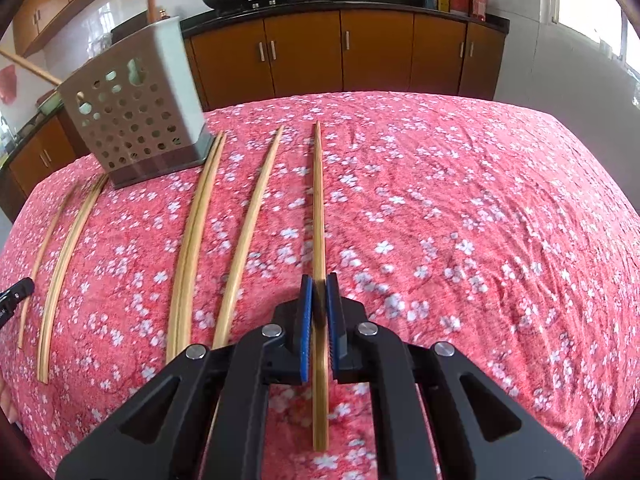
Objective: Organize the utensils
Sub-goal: 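Grasp a chopstick with the right tool while the left tool grasps another chopstick, then lift both held chopsticks upright and carry them above the grey holder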
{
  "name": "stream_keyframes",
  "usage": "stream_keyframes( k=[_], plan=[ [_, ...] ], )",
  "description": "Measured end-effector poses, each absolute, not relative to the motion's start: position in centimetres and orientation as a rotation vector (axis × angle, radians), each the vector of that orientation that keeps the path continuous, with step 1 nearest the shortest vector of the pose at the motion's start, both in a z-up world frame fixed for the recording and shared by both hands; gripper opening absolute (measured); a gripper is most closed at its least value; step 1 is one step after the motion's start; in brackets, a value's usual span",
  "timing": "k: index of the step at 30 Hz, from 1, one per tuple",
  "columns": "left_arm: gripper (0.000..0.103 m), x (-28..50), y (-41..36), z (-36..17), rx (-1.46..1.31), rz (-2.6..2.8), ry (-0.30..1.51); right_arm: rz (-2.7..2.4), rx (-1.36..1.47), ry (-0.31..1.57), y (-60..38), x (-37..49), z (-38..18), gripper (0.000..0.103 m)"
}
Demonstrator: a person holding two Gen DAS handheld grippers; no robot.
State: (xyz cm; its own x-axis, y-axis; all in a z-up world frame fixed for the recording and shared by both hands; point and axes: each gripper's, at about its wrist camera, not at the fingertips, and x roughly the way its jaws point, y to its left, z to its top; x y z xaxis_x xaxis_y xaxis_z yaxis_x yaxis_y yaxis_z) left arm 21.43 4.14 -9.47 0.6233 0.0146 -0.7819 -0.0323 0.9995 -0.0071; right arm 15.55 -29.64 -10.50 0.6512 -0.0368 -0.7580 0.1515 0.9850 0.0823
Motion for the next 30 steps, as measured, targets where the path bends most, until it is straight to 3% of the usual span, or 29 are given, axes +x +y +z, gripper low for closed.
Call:
stream_keyframes(
  k=[7,14,30],
  plan=[
    [0.011,22.2,6.2,-9.5,-0.098,0.002,0.889,-0.120,0.172,0.854,-30.8,16.3,-10.5,0.008],
    [0.022,22.0,5.7,-9.7,-0.072,-0.021,0.888,-0.109,0.194,0.852,-31.2,16.3,-10.7,0.009],
    [0.022,22.3,5.4,-9.9,-0.074,-0.025,0.888,-0.109,0.204,0.851,-31.5,16.1,-10.7,0.009]
  ],
)
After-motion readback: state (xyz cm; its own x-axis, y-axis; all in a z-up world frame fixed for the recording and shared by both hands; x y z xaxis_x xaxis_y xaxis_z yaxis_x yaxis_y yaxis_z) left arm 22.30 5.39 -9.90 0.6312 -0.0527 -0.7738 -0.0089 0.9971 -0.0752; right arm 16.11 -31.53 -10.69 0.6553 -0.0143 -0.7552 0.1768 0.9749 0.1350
